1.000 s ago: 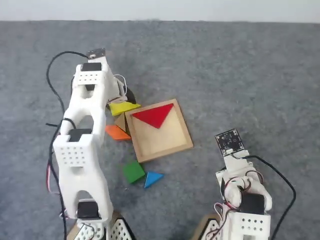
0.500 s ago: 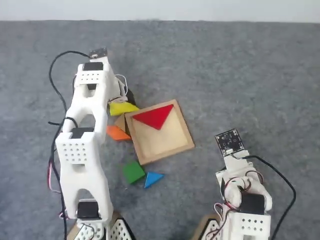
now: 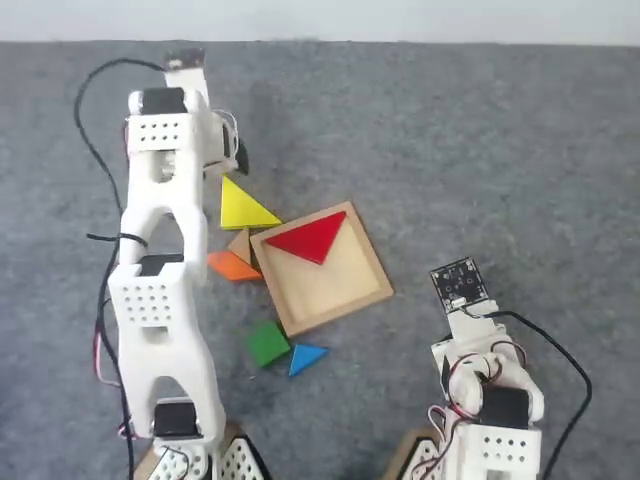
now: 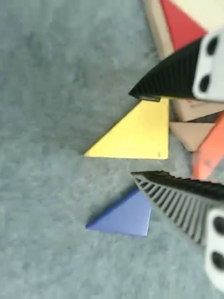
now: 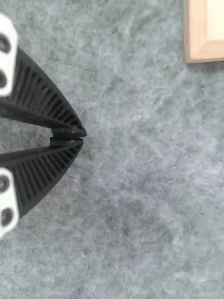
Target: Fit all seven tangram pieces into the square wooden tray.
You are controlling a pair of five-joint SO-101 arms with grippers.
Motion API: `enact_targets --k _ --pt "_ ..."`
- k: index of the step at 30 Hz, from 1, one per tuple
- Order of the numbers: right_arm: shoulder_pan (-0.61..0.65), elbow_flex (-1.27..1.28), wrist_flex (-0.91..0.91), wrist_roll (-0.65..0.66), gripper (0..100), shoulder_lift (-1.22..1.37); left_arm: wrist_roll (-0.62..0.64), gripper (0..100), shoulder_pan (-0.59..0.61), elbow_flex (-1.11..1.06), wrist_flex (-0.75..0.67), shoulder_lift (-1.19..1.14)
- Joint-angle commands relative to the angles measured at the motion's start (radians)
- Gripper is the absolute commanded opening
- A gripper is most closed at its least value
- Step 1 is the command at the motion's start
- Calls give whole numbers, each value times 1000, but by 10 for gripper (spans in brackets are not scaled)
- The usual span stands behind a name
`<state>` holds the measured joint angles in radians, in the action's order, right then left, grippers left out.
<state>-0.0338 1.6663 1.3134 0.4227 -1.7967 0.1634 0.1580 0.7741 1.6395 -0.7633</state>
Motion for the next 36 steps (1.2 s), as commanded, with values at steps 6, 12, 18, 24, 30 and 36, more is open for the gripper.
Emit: enact_targets --k 6,12,18,24,30,36 --pt "4 17 2 8 8 -16 146 319 -12 -133 46 6" --pt "4 17 2 8 8 -16 180 321 -26 -311 -74 8" --pt "4 17 2 8 8 -16 209 321 -35 -355 -114 8" --pt "4 17 2 8 8 -16 213 321 -35 -355 -157 6" --pt "4 17 2 8 8 -16 212 319 -37 -355 -157 6" --pt "4 17 2 8 8 -16 192 262 -98 -337 -172 12"
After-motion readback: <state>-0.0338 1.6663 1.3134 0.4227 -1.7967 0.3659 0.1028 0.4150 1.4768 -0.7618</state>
